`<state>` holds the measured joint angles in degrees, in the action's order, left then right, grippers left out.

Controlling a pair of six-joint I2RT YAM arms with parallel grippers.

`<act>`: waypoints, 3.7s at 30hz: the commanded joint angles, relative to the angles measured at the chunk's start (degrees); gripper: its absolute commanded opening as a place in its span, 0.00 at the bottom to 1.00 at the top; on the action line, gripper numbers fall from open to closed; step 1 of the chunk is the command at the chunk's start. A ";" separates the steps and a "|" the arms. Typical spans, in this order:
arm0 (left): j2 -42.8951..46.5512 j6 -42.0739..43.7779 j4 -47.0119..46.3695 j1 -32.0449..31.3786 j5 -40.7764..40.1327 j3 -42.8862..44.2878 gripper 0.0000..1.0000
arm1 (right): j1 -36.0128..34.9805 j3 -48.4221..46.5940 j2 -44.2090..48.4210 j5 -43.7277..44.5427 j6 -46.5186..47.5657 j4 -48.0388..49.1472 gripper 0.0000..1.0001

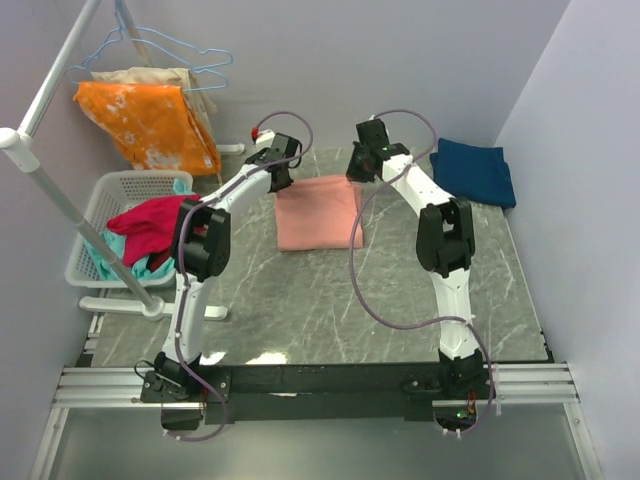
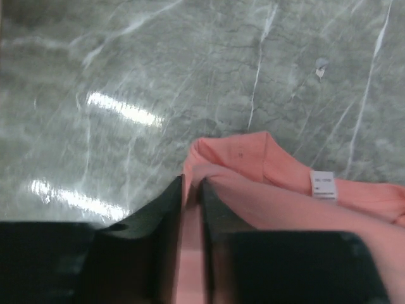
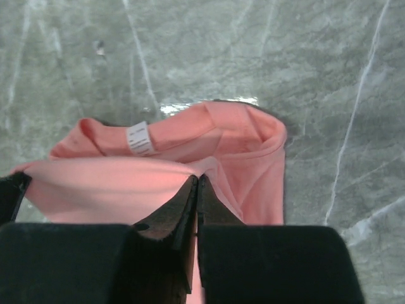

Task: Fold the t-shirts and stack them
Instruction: Fold the tshirt, then neatly place the folded tshirt to the corner

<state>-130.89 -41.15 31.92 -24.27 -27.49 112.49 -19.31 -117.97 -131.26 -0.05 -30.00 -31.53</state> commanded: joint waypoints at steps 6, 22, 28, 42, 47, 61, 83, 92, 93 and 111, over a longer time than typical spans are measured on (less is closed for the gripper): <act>1.68 3.62 -7.75 3.97 3.58 4.06 0.58 | 2.87 1.50 5.30 2.95 -1.73 3.22 0.60; 22.06 1.33 -0.55 5.02 10.51 -19.55 0.47 | 5.69 28.93 17.35 -14.53 3.10 9.27 0.91; 41.04 1.33 -0.55 5.02 14.21 -38.09 0.46 | 5.95 35.09 18.50 -20.50 2.23 15.08 0.93; 61.98 -0.43 3.50 5.02 14.92 -50.88 0.52 | 5.78 29.73 9.36 -22.88 3.72 11.76 0.91; 62.86 0.01 5.08 5.02 14.13 -48.86 0.52 | 5.16 27.19 5.41 -23.50 3.98 9.65 0.88; 62.95 1.33 5.70 5.02 13.25 -48.41 0.52 | 2.96 22.97 -0.04 -29.57 4.86 7.80 0.58; 63.39 1.33 5.78 5.02 13.07 -48.68 0.52 | 4.10 5.75 7.25 6.37 7.49 -7.14 0.00; 61.99 2.03 6.40 5.02 12.63 -45.52 0.51 | 11.21 -15.43 3.21 13.51 9.87 -14.87 0.00; 61.72 2.38 6.40 5.02 12.63 -45.43 0.51 | 12.36 -18.32 2.68 13.15 9.96 -15.31 0.00; 53.46 4.06 8.07 5.02 16.50 -38.13 0.50 | 32.31 -19.32 -3.66 11.91 10.49 -10.22 0.00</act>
<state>-76.42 -38.46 39.86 -19.11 -12.25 71.42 11.33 -138.19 -136.44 10.48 -18.24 -44.21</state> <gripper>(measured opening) 0.507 0.045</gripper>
